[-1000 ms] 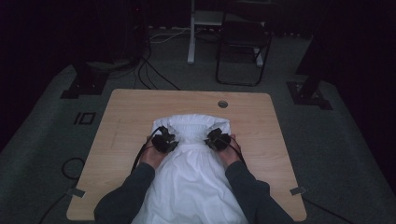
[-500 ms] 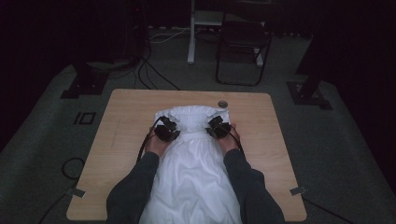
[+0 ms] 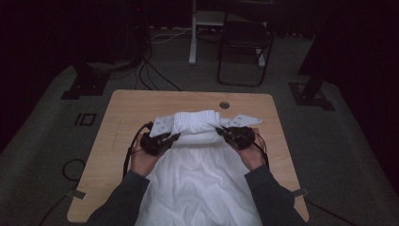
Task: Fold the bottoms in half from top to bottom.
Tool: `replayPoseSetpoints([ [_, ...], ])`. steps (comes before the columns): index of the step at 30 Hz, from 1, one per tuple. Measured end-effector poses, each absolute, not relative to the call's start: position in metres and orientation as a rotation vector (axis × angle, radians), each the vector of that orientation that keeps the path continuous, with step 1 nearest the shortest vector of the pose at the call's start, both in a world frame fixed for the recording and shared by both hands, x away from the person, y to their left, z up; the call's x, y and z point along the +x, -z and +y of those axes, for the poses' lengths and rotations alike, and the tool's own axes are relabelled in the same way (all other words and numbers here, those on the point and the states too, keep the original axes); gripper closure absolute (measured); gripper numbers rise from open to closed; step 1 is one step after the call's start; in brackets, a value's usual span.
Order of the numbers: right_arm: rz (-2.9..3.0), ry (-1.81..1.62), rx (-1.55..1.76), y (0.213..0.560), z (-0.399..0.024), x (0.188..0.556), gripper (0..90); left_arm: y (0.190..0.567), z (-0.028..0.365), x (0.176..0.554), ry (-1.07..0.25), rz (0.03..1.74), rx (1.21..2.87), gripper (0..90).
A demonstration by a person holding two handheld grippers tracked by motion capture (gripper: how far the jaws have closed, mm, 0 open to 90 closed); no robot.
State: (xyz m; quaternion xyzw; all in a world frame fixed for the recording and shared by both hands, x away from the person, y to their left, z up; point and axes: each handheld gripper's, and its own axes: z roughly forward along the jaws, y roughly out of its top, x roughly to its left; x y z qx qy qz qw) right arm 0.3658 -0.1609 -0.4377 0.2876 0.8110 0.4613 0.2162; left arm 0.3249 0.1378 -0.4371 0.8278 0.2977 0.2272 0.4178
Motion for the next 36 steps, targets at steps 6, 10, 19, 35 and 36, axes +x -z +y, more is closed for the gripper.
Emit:
replayPoseSetpoints([
  [6,2.422,-1.154,0.804,0.49,-0.159,0.325,85.8,0.503,0.133,0.297,-0.383,0.806,2.234,82.9],
  [10,2.538,-1.076,0.863,0.534,-0.154,0.313,85.6,0.541,0.13,0.297,-0.354,0.825,2.34,82.6],
  [19,2.534,-1.044,0.91,0.551,-0.137,0.324,84.9,0.537,0.128,0.335,-0.509,0.807,2.416,81.9],
  [35,2.394,-1.08,1.133,0.555,-0.146,0.41,84.9,0.541,0.114,0.4,-0.566,0.917,2.303,82.1],
  [36,2.398,-1.083,1.139,0.554,-0.146,0.413,85.0,0.539,0.114,0.403,-0.561,0.924,2.306,82.2],
])
